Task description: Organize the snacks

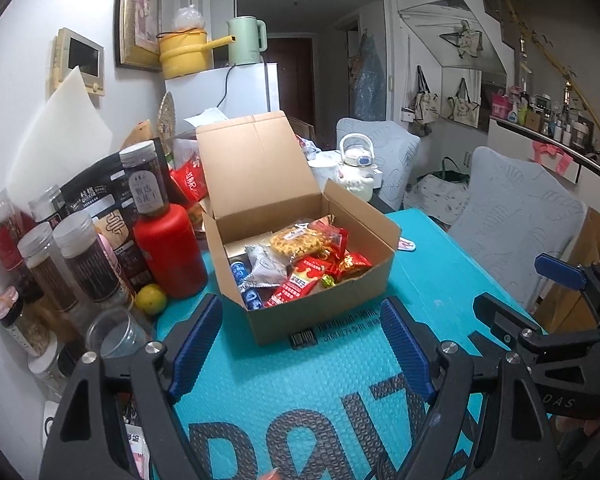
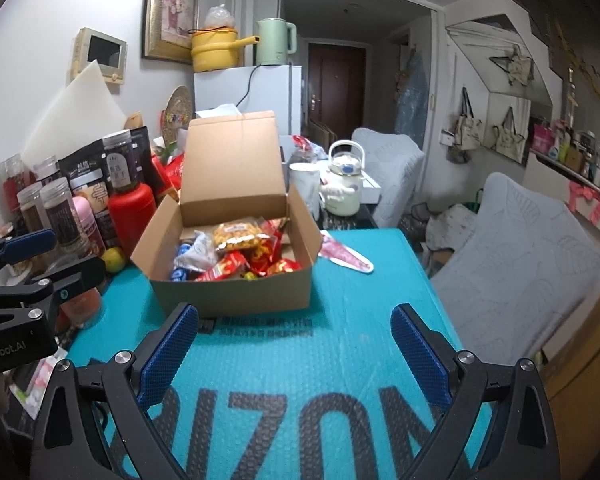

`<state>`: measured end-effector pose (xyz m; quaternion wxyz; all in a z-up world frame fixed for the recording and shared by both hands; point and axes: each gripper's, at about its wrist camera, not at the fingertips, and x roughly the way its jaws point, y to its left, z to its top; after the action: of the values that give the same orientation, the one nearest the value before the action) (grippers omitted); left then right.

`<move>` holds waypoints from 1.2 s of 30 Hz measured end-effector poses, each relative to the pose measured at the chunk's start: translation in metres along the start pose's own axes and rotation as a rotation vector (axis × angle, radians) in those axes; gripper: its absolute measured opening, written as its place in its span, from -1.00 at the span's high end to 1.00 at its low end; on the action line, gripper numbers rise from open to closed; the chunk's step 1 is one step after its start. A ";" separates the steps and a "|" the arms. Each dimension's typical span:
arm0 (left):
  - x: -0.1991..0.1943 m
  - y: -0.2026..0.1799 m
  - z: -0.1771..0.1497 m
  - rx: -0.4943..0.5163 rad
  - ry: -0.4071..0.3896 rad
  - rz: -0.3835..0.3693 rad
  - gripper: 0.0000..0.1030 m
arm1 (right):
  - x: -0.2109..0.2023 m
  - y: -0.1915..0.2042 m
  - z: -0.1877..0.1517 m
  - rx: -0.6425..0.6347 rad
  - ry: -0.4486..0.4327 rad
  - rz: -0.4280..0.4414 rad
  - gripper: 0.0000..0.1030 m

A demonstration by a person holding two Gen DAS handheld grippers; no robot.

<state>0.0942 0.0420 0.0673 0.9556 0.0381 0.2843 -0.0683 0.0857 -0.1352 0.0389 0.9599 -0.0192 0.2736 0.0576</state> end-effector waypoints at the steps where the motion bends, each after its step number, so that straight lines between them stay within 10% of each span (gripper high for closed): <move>1: -0.001 0.000 -0.001 0.000 -0.001 -0.004 -0.58 | -0.001 0.000 -0.001 0.001 0.002 -0.002 -0.91; 36: 0.000 -0.003 0.007 -0.052 -0.010 -0.018 -0.58 | -0.002 -0.015 -0.001 0.013 0.007 0.000 -0.91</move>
<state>0.0975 0.0387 0.0734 0.9570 0.0103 0.2816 -0.0694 0.0853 -0.1508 0.0390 0.9591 -0.0132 0.2771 0.0558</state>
